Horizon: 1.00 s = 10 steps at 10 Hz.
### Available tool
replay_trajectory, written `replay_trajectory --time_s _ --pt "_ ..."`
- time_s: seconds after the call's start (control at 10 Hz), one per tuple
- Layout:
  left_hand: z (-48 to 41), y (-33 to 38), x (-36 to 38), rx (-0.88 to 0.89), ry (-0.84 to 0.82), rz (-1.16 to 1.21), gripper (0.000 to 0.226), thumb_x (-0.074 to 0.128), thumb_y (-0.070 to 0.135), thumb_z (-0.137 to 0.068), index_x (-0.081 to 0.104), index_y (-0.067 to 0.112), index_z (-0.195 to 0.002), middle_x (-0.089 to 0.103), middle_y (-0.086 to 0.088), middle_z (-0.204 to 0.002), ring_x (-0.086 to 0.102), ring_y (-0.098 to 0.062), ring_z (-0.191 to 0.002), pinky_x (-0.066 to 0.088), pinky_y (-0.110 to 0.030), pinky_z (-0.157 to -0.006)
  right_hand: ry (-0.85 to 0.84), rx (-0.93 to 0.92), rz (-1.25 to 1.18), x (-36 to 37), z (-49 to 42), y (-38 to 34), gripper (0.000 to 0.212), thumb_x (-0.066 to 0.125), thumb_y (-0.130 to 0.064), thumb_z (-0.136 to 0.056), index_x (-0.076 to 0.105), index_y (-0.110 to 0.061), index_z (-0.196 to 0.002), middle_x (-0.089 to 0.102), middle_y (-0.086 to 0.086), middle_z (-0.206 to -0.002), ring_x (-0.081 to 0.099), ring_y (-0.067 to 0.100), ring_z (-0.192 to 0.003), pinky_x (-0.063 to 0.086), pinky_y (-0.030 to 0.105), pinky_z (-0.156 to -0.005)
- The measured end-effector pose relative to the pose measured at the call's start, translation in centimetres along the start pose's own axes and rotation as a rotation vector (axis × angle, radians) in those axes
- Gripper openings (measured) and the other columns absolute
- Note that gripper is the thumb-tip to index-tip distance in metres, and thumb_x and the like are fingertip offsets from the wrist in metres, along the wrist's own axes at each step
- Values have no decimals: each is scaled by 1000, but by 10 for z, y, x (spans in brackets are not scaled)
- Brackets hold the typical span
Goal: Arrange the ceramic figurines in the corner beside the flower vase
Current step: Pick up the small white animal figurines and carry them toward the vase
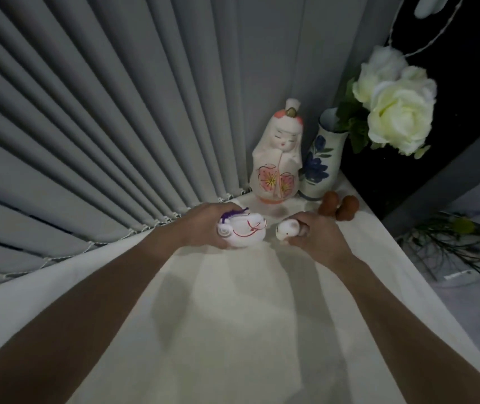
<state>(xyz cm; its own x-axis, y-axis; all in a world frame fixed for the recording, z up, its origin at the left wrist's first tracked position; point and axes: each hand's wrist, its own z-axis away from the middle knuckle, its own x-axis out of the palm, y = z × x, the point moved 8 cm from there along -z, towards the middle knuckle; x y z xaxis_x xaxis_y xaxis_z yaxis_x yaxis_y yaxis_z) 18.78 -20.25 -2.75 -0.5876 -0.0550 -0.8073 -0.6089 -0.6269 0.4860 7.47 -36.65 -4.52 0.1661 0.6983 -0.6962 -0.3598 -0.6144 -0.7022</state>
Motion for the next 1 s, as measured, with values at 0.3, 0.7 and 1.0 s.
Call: replay_trajectory --time_s 0.3,0.7,1.0 --pt "-52 -9 1 -22 -161 -83 80 85 20 -63 46 20 -133 62 -5 -128 58 -24 -112 51 -38 -97 -20 -28 -4 10 -22 2 37 80 -20 -63 68 -10 -96 71 13 -93 54 19 -77 40 31 -66" --pt "-52 -1 -1 28 -172 -124 77 85 16 -61 51 21 -130 64 -5 -126 59 -23 -110 51 -34 -92 -9 -27 93 12 -27 1 36 77 -17 -66 66 -8 -100 70 14 -98 50 17 -79 39 28 -68" --pt "-5 7 -33 74 6 -126 91 87 29 -59 43 20 -138 50 -3 -142 46 -21 -129 37 -28 -107 -20 -94 70 -6 -7 -27 54 78 -33 -67 59 -21 -115 68 7 -109 62 23 -98 44 26 -77"
